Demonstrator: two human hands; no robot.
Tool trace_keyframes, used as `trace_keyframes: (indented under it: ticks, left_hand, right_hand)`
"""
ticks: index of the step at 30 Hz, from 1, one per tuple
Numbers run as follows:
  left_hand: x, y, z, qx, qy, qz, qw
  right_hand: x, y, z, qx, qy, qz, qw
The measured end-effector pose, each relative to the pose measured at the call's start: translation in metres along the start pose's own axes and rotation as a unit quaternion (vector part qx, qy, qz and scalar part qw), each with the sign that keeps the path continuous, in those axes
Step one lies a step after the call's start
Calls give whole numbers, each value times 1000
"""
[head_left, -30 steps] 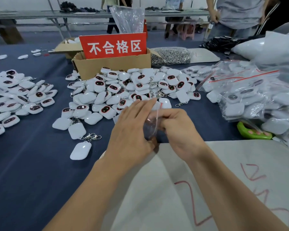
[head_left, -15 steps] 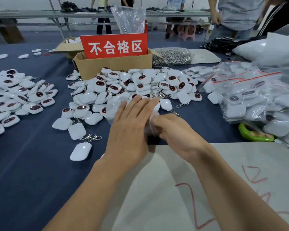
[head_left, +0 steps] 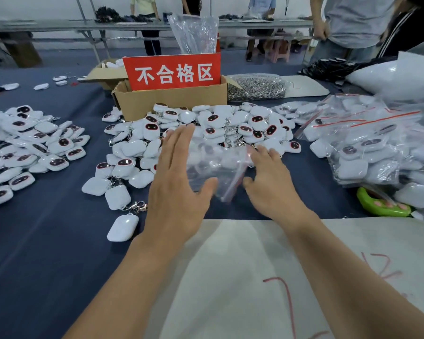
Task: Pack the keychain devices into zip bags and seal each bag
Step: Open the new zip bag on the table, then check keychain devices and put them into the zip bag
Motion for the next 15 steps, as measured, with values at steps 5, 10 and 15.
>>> trace_keyframes:
  ticks: [5, 10, 15]
  left_hand:
    - [11, 9, 4, 25, -56, 44, 997]
    - [50, 14, 22, 14, -203, 9, 979]
    - [42, -14, 22, -47, -175, -110, 977]
  right_hand:
    - [-13, 0, 6, 9, 67, 28, 997]
    - [-6, -5, 8, -18, 21, 23, 999]
    - [-7, -7, 11, -9, 30, 8, 999]
Point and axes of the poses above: each hand's wrist, its own z-axis away from the middle knuckle, its own x-axis out of the palm, y = z × x, the point moved 9 cm from there along -z, towards the middle knuckle, and after that the axes turned 3 degrees about y, right-handed, at the moved point
